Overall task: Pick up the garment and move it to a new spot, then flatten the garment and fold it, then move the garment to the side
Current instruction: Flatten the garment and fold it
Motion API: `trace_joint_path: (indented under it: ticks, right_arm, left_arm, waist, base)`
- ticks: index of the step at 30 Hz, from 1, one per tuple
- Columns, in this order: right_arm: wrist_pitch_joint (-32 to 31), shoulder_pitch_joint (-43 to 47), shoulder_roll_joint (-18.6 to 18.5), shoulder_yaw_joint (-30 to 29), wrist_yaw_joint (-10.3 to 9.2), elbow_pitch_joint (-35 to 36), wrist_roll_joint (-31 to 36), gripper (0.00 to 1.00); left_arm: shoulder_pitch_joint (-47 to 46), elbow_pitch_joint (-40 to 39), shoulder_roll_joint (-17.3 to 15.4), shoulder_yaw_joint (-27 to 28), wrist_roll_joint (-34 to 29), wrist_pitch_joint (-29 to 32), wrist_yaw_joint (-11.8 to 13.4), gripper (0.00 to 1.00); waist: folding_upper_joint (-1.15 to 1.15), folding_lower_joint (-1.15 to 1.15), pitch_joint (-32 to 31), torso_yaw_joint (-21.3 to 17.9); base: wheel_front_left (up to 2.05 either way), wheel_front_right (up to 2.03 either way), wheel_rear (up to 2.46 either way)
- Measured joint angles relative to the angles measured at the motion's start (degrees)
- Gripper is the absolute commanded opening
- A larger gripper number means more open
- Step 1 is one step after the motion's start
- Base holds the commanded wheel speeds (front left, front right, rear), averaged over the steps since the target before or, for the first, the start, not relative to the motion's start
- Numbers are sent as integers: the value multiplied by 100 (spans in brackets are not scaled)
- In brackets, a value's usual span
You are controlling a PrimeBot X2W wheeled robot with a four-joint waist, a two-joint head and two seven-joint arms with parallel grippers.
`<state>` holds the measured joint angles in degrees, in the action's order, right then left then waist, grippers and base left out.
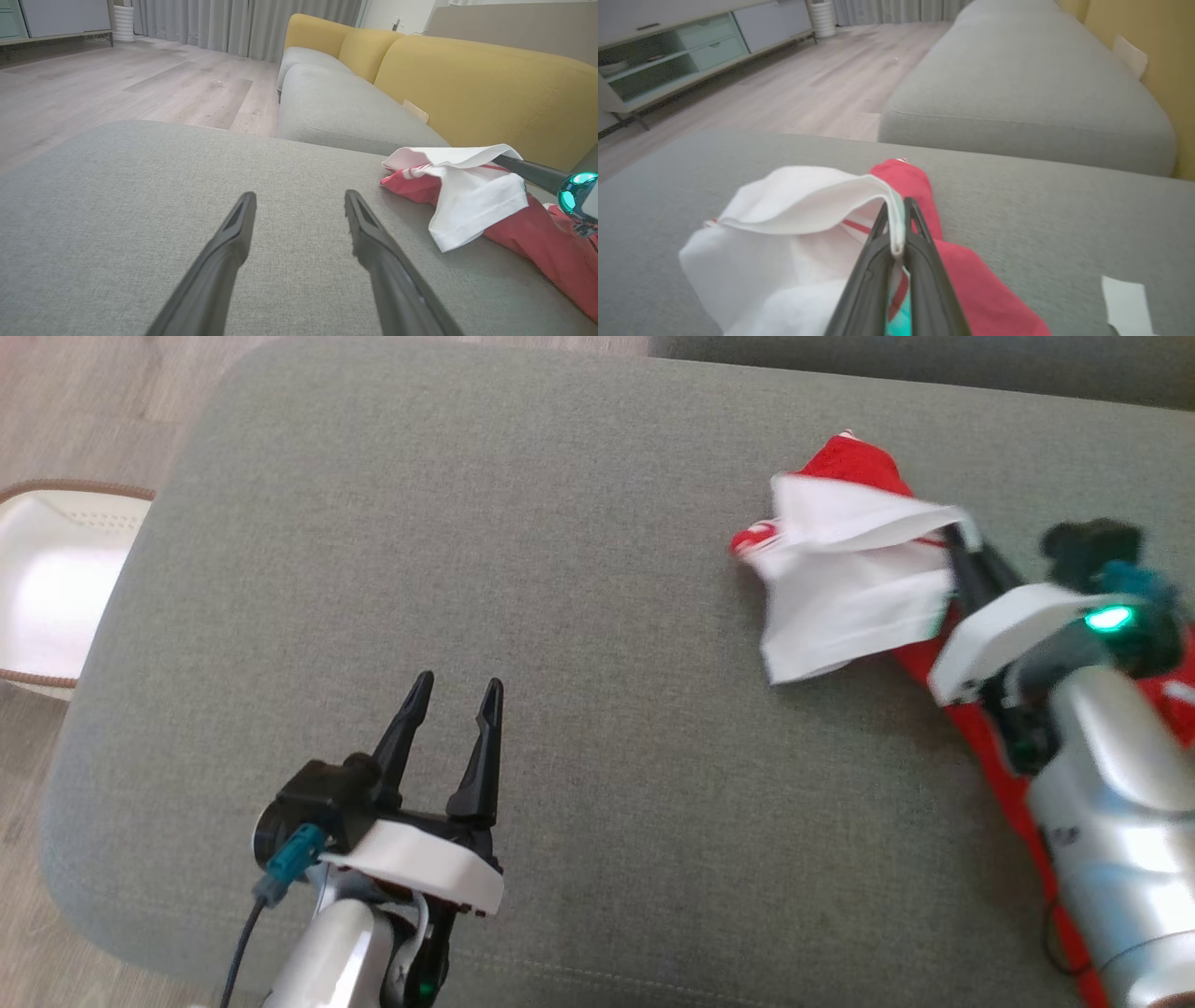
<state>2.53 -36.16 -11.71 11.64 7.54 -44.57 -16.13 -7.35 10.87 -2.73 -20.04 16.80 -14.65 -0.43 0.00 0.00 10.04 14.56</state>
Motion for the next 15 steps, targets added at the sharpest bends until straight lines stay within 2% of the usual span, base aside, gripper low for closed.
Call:
trace_joint_path:
  ticks: [2,3,4,8,15]
  right_arm:
    - [-211,-58,-99,-193,0,-108,-154,0]
    - [-367,-94,-115,-286,0,-198,-283,23]
    - [-517,-108,-126,-334,0,-266,-387,100]
    - [-691,-109,-114,-608,0,-598,-538,100]
    - [-476,-109,30,-900,0,-864,-311,100]
  left_arm:
    - [-1,1,0,-2,0,0,-3,100]
    - [-2,3,0,-2,0,0,-5,100]
    - [-2,2,0,-1,0,0,-7,100]
    - [-4,3,0,2,0,0,-7,100]
    - [-2,27,0,60,-9,0,-8,100]
  waist:
    - [0,0,12,14]
    - [0,0,13,19]
    - [0,0,16,24]
    - [0,0,22,35]
    - [0,0,-11,-129]
  base:
    - [0,0,0]
    - [0,0,0]
    - [0,0,0]
    - [0,0,0]
    - [0,0,0]
